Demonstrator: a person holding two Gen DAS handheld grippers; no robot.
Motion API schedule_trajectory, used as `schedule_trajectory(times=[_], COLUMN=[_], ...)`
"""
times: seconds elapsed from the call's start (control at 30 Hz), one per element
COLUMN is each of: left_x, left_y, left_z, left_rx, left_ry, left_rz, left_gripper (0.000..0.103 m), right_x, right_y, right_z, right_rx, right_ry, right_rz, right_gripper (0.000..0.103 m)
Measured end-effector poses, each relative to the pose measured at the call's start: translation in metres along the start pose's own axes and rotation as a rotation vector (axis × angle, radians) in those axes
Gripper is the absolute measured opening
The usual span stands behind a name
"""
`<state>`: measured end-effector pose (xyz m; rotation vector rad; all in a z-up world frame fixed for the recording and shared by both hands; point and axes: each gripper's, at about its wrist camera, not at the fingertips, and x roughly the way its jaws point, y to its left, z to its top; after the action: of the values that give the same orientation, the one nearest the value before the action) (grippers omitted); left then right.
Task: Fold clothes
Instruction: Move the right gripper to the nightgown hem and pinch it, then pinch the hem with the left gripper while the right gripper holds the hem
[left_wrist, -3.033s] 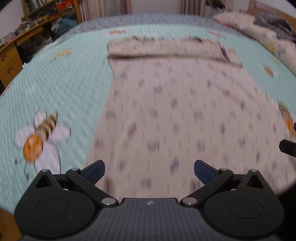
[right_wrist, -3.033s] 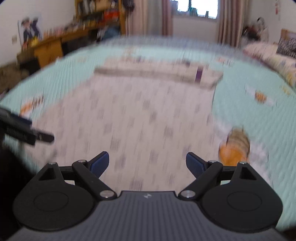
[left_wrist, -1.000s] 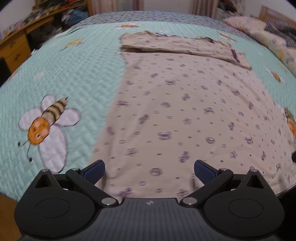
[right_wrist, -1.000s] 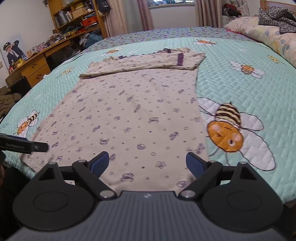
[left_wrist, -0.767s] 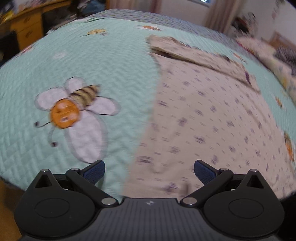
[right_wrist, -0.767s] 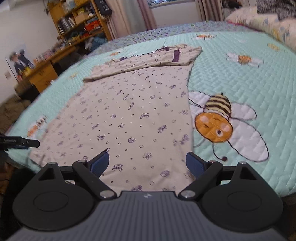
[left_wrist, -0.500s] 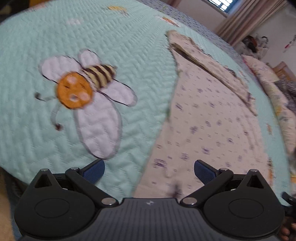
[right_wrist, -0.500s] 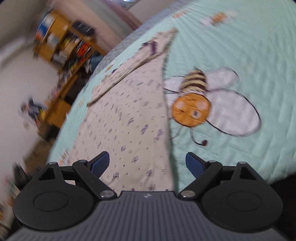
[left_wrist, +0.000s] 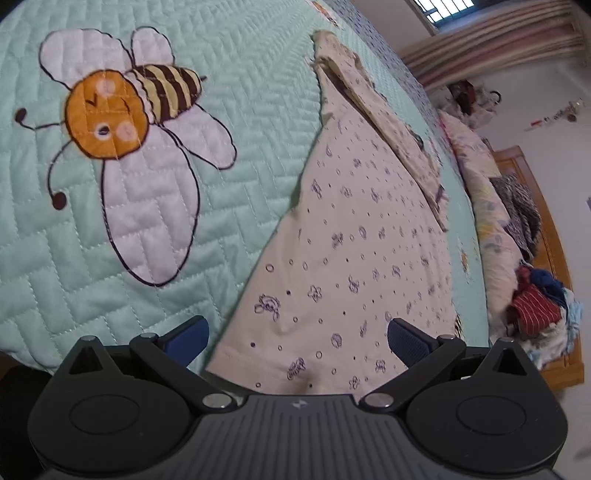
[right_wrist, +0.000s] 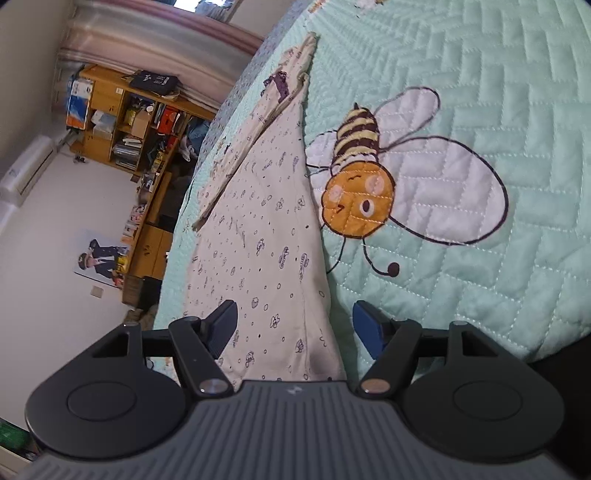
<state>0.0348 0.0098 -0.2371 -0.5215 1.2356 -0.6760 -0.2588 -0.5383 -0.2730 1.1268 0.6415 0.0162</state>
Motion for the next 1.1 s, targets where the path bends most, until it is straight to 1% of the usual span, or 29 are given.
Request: schedule_trajectory(times=[0.07, 0.13, 0.27, 0.3, 0.33, 0.37, 0.4, 0.43, 0.47, 0.53, 0.6, 0.73, 0.8, 0.83, 0.87, 0.9, 0.93, 0.97, 1.0, 1.03, 1.1], left_x=[0.002, 0.006, 0.012, 0.01, 0.009, 0.01, 0.011, 0.012, 0.013, 0.015, 0.013, 0.016, 0.018, 0.019, 0.021, 0.022, 0.023, 0.023, 0.018, 0.015, 0.011], left_y=[-0.001, -0.003, -0.005, -0.002, -0.001, 0.0, 0.0, -0.001, -0.001, -0.001, 0.002, 0.002, 0.001, 0.001, 0.0, 0.0, 0.0, 0.0, 0.003, 0.004, 0.001], left_z=[0.001, 0.0, -0.002, -0.003, -0.003, -0.003, -0.004, -0.005, -0.005, -0.007, -0.011, -0.011, -0.01, -0.009, -0.009, -0.008, -0.008, -0.008, -0.011, -0.013, -0.012], left_rx=[0.004, 0.012, 0.008, 0.004, -0.003, -0.01, -0.018, -0.025, -0.033, -0.048, -0.054, -0.066, -0.074, -0.077, -0.081, -0.085, -0.089, -0.092, -0.095, -0.095, -0.094], left_ry=[0.009, 0.013, 0.024, 0.027, 0.027, 0.028, 0.029, 0.031, 0.032, 0.035, 0.038, 0.025, 0.015, 0.01, 0.005, 0.0, -0.005, -0.007, -0.01, -0.018, -0.039], left_rz=[-0.015, -0.026, -0.064, -0.071, -0.076, -0.085, -0.095, -0.104, -0.114, -0.134, -0.141, -0.127, -0.119, -0.114, -0.11, -0.106, -0.102, -0.097, -0.089, -0.079, -0.082], left_gripper=[0.102, 0.102, 0.102, 0.102, 0.102, 0.102, 0.101, 0.098, 0.094, 0.091, 0.09, 0.087, 0.085, 0.082, 0.073, 0.066, 0.045, 0.02, 0.012, 0.011, 0.009], right_x=[0.001, 0.002, 0.004, 0.005, 0.006, 0.007, 0.01, 0.012, 0.014, 0.017, 0.018, 0.016, 0.013, 0.012, 0.013, 0.014, 0.014, 0.015, 0.015, 0.016, 0.015], right_y=[-0.001, -0.002, -0.001, -0.001, -0.001, 0.0, 0.001, 0.003, 0.005, 0.01, 0.012, 0.01, 0.009, 0.009, 0.011, 0.013, 0.014, 0.016, 0.018, 0.02, 0.024], right_z=[0.0, 0.0, -0.004, -0.005, -0.006, -0.007, -0.007, -0.008, -0.01, -0.012, -0.015, -0.017, -0.018, -0.019, -0.019, -0.02, -0.02, -0.021, -0.021, -0.021, -0.02], right_rx=[0.01, 0.019, 0.025, 0.027, 0.029, 0.028, 0.024, 0.019, 0.013, 0.007, 0.004, 0.017, 0.02, 0.015, 0.004, -0.007, -0.017, -0.028, -0.037, -0.042, -0.042], right_ry=[0.023, 0.044, 0.068, 0.074, 0.08, 0.089, 0.1, 0.111, 0.119, 0.126, 0.128, 0.107, 0.1, 0.099, 0.101, 0.102, 0.103, 0.104, 0.101, 0.095, 0.079], right_rz=[-0.004, -0.007, -0.008, -0.008, -0.008, -0.011, -0.017, -0.021, -0.021, -0.011, -0.007, -0.062, -0.053, -0.053, -0.058, -0.063, -0.068, -0.074, -0.076, -0.075, -0.063], right_gripper=[0.062, 0.054, 0.049, 0.046, 0.038, 0.033, 0.025, 0.021, 0.019, 0.016, 0.016, 0.018, 0.02, 0.02, 0.02, 0.015, 0.007, 0.006, 0.006, 0.006, 0.005])
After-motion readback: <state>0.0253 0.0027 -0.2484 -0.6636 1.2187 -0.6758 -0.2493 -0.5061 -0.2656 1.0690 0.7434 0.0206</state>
